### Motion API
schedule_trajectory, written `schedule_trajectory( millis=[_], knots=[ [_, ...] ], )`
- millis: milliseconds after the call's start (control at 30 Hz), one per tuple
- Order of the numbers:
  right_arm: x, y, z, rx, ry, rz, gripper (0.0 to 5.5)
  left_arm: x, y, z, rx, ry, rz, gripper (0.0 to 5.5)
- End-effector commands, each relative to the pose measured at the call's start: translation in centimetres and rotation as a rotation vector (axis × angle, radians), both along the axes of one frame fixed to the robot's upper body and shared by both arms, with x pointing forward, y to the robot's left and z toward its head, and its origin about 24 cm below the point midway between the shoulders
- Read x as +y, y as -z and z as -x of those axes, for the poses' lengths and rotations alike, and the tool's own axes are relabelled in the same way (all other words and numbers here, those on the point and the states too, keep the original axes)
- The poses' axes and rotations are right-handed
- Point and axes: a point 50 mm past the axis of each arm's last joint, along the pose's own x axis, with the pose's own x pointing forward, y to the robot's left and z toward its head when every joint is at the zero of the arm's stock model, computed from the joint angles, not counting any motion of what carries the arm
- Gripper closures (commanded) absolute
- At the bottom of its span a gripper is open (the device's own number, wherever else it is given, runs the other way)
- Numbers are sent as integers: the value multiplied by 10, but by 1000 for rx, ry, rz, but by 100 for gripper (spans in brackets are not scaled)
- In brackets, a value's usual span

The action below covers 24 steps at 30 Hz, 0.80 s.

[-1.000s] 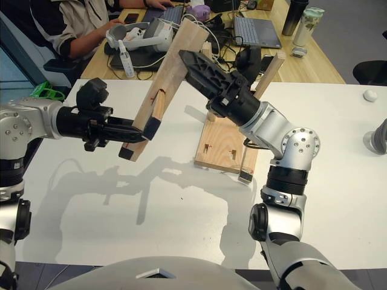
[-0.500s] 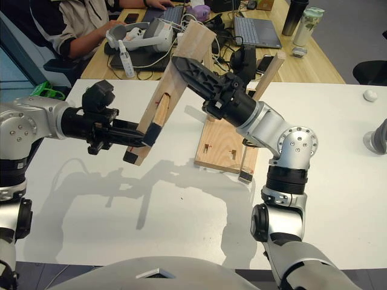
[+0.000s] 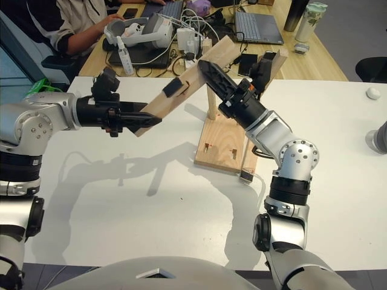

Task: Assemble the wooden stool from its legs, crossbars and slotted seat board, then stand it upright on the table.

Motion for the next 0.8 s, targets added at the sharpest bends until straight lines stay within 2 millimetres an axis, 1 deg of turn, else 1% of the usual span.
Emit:
schedule_trajectory(
  millis=[33, 67, 100, 133, 167, 200, 300, 333, 433, 500, 567, 600, 633, 667, 700, 733, 767, 800],
  knots=[
    [-42, 24, 31, 112, 262, -11, 432, 91, 20, -22, -137, -995, -206, 347],
    [-43, 23, 33, 103, 242, -43, 432, 76, 30, -13, -32, -836, -157, 332],
    [-42, 21, 34, 89, 222, -67, 440, 63, 35, -4, 52, -699, -111, 302],
    [-41, 18, 36, 76, 200, -84, 445, 56, 38, 4, 110, -600, -82, 274],
    [-40, 16, 38, 63, 174, -94, 448, 51, 40, 10, 146, -523, -65, 258],
    [-39, 14, 38, 55, 154, -98, 449, 49, 40, 12, 172, -485, -45, 230],
    [-36, 12, 39, 56, 131, -100, 449, 50, 38, 13, 201, -442, -37, 187],
    [-37, 12, 39, 59, 136, -98, 450, 51, 38, 15, 201, -425, -56, 167],
    [-45, 15, 37, 87, 198, -74, 450, 63, 41, 20, 165, -438, -151, 126],
    [-60, 21, 35, 130, 305, -23, 450, 75, 38, 14, 115, -549, -162, 121],
    [-73, 27, 36, 170, 408, 45, 450, 83, 33, 10, 65, -637, -150, 121],
    [-81, 31, 38, 196, 465, 90, 450, 86, 30, 8, 8, -709, -150, 121],
    [-88, 37, 41, 224, 523, 151, 450, 92, 27, 4, -62, -826, -167, 121],
    [-96, 43, 46, 262, 583, 206, 450, 101, 21, 1, -202, -991, -197, 121],
    [-103, 49, 52, 296, 628, 254, 450, 105, 12, 2, -321, -1133, -198, 121],
    [-107, 55, 57, 334, 664, 301, 450, 108, 6, 5, -394, -1250, -187, 121],
    [-111, 62, 62, 372, 690, 327, 450, 109, -1, 11, -463, -1401, -153, 121],
    [-115, 68, 67, 404, 711, 347, 450, 110, -3, 18, -485, -1535, -103, 121]
  ],
)
